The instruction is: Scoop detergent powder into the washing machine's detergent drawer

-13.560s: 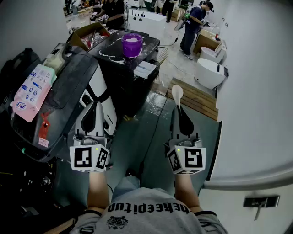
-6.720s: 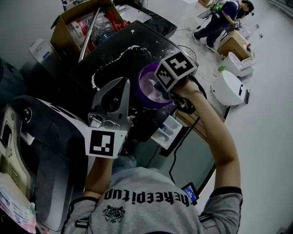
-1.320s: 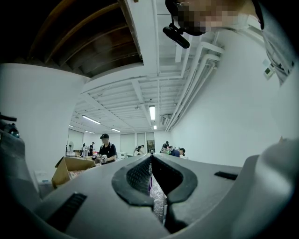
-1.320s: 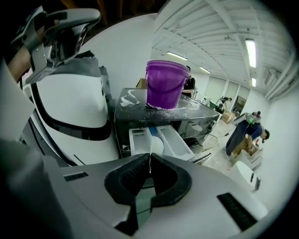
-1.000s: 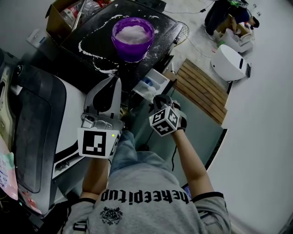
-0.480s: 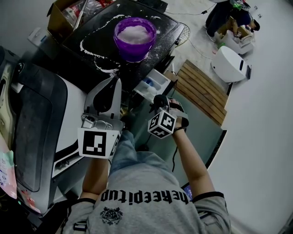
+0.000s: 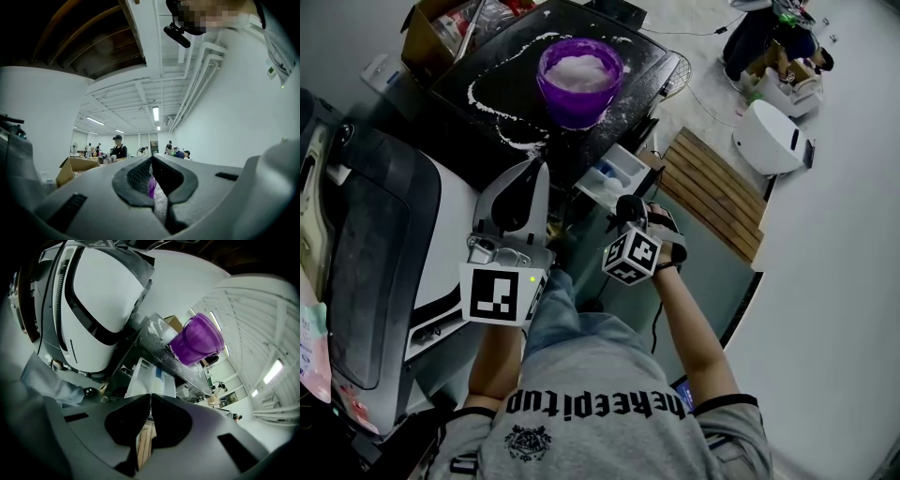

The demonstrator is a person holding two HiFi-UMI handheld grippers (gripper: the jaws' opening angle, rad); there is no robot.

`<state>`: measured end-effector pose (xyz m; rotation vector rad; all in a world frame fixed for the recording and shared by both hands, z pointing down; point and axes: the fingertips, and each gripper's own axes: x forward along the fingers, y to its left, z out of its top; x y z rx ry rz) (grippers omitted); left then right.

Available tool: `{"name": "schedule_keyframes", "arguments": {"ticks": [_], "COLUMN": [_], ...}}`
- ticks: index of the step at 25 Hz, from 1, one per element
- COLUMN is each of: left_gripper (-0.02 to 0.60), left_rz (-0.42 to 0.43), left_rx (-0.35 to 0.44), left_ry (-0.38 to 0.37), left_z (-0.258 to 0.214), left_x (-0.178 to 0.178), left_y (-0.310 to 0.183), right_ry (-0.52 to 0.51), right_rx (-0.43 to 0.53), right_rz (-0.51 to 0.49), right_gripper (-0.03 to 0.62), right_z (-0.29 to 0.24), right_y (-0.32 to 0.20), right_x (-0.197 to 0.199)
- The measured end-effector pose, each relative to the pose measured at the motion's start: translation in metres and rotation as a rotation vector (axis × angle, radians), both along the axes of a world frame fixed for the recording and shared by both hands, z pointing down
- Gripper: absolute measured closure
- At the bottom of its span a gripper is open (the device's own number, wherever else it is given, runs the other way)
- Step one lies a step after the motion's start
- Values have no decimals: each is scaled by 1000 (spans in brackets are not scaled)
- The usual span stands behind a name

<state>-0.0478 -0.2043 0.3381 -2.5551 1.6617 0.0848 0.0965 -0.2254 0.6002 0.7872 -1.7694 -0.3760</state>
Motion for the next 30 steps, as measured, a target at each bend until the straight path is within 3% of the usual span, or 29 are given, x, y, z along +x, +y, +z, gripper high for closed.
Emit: {"name": "schedule_keyframes", "arguments": {"ticks": [11,17,20,25,30], "left_gripper": [578,578,578,578,578], "left_rz": [-8,-12,-15,-21,-44], "left_rx": [10,14,17,19,15], "left_ry": [2,1,1,-10,-15], "left_z": [-4,-6,-8,-10,-10], "left_x": [3,7,12,17,18], "left_y": [3,11,17,32,47], "right_ry": [12,-32,-155,-487,-722], "right_rx": [6,-30,-81,-179,-204], "right_rz": [-10,10,94,298,420], "right_gripper": [589,589,589,589,589], "right_z": [-1,-2,-3,-16,-32], "right_y": [2,5,6,7,6], "right_x": [0,0,3,11,19]}}
